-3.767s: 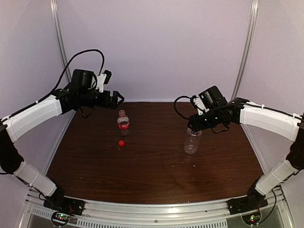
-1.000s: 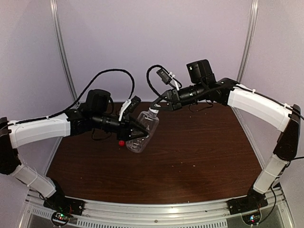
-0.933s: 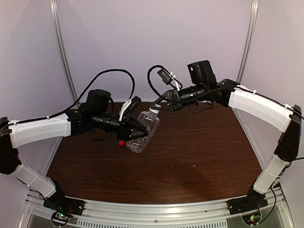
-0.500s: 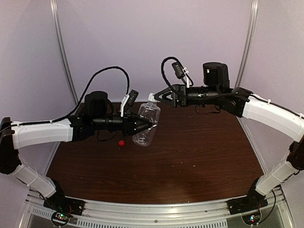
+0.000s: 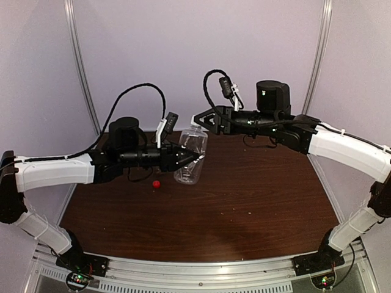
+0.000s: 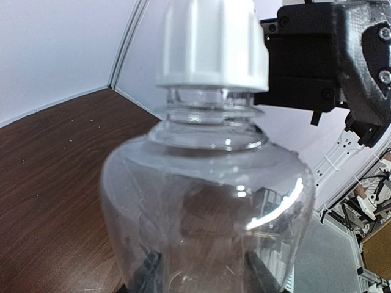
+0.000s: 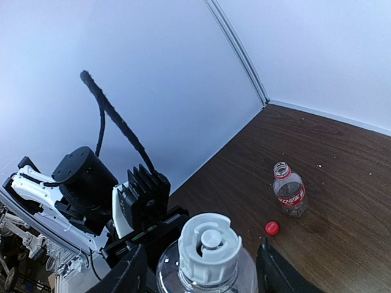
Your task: Unscrew the bottle caps
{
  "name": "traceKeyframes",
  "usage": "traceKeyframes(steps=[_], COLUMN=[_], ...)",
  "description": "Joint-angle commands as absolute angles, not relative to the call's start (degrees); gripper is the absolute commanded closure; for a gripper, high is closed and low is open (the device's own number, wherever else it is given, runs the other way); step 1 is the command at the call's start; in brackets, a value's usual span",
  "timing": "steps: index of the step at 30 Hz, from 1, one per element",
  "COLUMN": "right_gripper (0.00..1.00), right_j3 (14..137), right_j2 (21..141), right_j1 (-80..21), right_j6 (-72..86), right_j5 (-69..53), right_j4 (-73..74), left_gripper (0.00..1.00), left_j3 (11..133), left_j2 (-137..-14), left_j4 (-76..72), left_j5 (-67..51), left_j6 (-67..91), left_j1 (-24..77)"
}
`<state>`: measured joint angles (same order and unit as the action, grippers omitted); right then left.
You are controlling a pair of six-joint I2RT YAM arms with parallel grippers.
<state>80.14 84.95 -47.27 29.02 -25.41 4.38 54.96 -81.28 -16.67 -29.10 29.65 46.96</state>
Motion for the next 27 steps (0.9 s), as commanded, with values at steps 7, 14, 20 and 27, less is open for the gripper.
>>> traceKeyframes(steps=[7,14,20,27], right_gripper=[0.44,0.59,0.87,1.00], right_j3=[82.1,82.4,81.7,80.5], right_j2=[86.8,87.3,87.2,85.5], right_j1=[-47.8,-47.8,-47.8,-47.6], right_j6=[29.6,29.8,30.0,27.1], right_j5=[-24.2,-25.4,-26.8,-29.0], right_j4=[2.5,1.7,0.3,0.2], left_gripper=[0.77,0.78,0.78,0.78], left_j3=[56.3,56.3,55.7,54.6], left_j2=[-79.2,-79.2,-79.2,-78.4], left_j4=[-19.4,-19.2,-19.3,-21.1], left_j5=[-28.7,-29.2,-29.2,-31.0], left_j6=[29.1,28.5,27.7,27.5], left_j1=[48.0,48.2,48.3,48.3])
